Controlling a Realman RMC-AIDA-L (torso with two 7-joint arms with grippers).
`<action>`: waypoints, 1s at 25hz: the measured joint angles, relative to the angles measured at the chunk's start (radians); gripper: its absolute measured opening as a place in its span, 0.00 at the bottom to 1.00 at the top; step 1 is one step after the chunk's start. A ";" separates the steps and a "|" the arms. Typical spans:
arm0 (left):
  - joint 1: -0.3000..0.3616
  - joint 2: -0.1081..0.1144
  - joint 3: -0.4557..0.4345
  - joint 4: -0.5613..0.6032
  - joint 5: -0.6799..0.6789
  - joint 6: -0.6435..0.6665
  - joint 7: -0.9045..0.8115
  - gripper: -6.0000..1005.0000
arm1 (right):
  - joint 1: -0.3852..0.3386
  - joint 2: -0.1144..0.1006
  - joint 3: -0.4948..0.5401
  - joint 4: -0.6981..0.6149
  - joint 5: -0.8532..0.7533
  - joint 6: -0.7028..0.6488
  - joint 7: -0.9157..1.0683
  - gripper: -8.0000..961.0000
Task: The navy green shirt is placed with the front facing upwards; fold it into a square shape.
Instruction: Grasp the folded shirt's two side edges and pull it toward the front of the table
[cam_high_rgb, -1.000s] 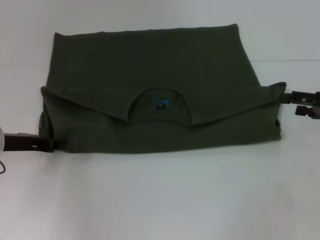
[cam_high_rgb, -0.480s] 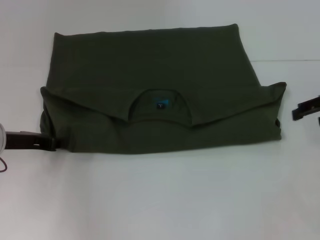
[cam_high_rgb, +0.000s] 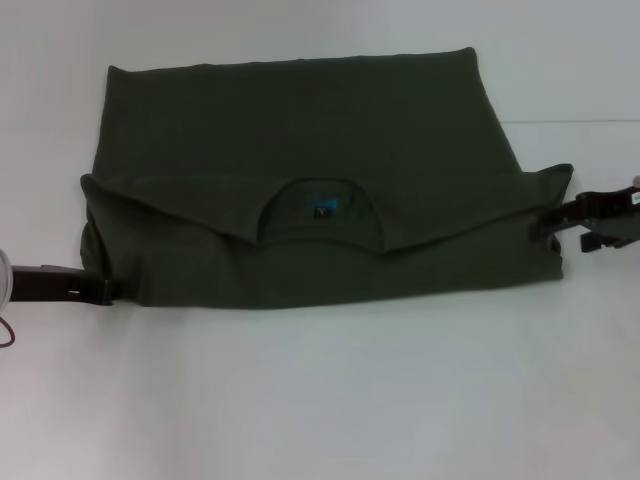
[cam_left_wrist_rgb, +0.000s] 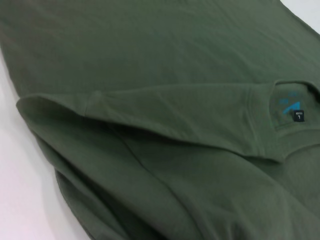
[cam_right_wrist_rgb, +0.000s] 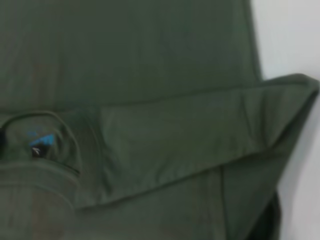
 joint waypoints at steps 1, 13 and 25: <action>0.000 -0.001 0.000 0.000 0.000 0.000 0.000 0.05 | 0.000 0.000 0.000 0.009 0.013 0.012 -0.002 0.93; -0.003 -0.003 0.000 -0.003 -0.002 0.005 0.000 0.05 | 0.001 0.014 -0.038 0.069 0.035 0.091 0.002 0.93; -0.006 -0.003 0.000 -0.008 -0.002 0.004 0.000 0.05 | 0.001 0.043 -0.039 0.079 0.036 0.136 -0.004 0.92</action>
